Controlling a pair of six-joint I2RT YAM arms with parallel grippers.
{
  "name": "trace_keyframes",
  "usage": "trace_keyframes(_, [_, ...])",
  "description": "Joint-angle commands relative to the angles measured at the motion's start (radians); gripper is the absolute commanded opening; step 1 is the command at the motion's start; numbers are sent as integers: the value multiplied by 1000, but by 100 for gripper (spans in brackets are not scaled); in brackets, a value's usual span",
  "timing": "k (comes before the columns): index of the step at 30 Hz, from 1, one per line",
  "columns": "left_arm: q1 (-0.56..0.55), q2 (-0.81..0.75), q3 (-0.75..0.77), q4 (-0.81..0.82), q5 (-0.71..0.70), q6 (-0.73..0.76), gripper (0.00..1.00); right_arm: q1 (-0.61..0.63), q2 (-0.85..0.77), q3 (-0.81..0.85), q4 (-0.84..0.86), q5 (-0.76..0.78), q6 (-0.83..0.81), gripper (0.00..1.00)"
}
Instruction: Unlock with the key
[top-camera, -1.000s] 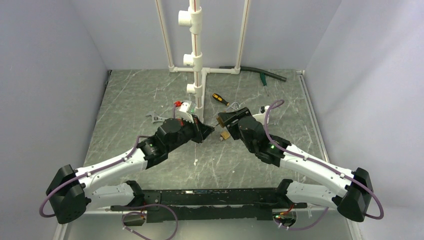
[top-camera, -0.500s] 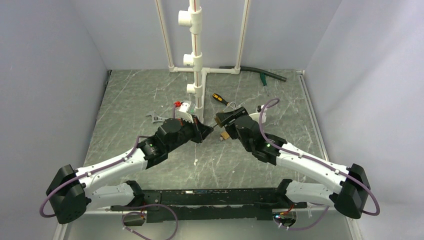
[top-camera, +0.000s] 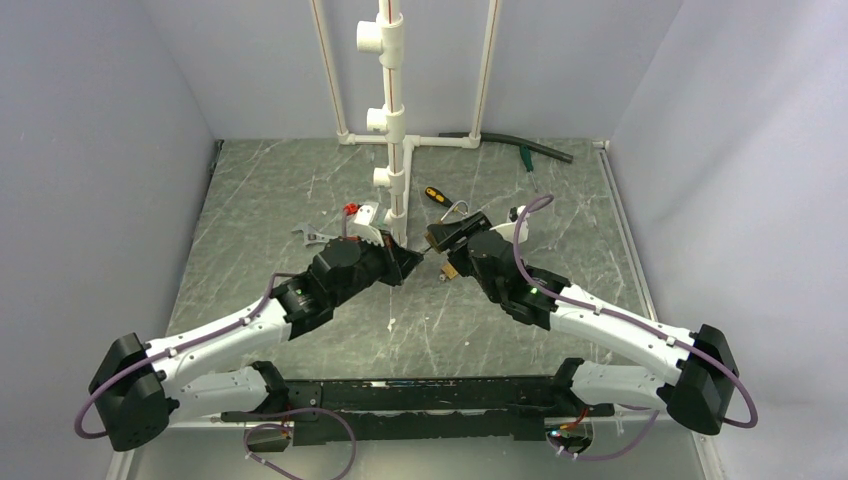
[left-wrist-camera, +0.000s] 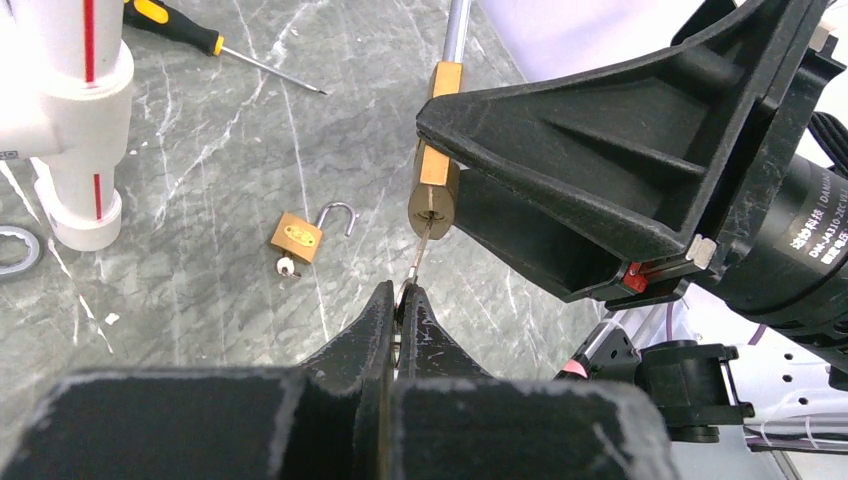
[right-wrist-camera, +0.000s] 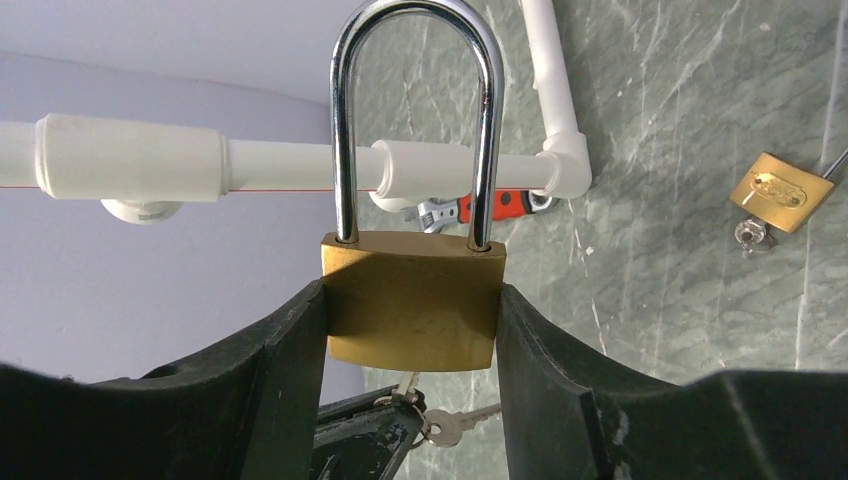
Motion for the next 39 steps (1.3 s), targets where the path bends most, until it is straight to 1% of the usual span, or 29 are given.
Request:
trace_keyframes(1, [2,-21,21,51,-45,9,0,27,-15,42,140,-51,-35,0])
trace_keyframes(12, [1,-74,30,-4,-97,36,0,61,28,84,103,-25,-111,0])
trace_keyframes(21, [2,-89,22,-1,-103,32,0,81,59,101,103,-16,-140,0])
trace_keyframes(23, [2,-95,25,-14,-110,32,0,81,58,102,78,-5,-140,0])
trace_keyframes(31, [2,-125,19,-36,-132,37,0,81,56,103,76,4,-145,0])
trace_keyframes(36, [2,-130,5,-22,-133,30,0,83,59,106,77,-2,-137,0])
trace_keyframes(39, [1,-127,-7,-5,-130,24,0,83,59,107,70,5,-105,0])
